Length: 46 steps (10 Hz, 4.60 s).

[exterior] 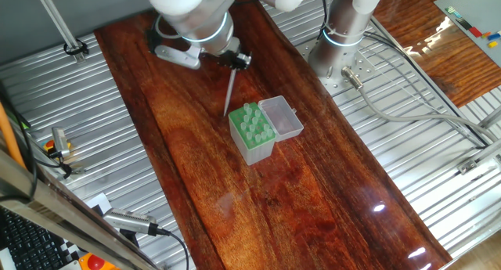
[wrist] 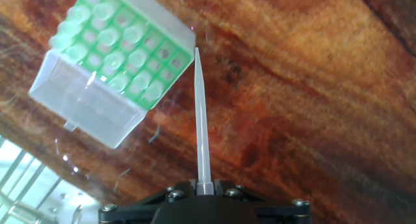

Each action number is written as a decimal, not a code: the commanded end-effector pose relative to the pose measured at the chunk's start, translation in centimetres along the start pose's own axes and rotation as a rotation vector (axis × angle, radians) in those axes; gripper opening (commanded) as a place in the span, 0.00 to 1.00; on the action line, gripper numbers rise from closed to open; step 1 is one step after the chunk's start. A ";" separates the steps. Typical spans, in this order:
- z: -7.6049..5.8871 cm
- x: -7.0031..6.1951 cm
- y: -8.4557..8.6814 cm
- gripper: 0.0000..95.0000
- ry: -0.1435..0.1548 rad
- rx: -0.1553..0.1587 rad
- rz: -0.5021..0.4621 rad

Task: Insert a large pipette tip into the holder for large pipette tips

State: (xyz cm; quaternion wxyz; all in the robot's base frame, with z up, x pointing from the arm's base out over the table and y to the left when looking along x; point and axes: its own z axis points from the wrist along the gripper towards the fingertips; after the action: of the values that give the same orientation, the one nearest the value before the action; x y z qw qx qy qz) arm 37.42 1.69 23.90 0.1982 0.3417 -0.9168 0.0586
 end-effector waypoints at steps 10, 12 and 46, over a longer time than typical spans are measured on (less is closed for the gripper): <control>0.1 0.3 1.2 0.00 0.061 -0.036 -0.004; 0.1 0.4 1.4 0.00 0.070 -0.046 -0.007; 1.0 -2.4 2.0 0.20 -0.136 0.023 -0.056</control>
State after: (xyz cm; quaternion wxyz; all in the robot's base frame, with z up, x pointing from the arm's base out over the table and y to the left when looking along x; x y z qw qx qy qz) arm 37.22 4.30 22.09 0.1491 0.3707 -0.9157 0.0441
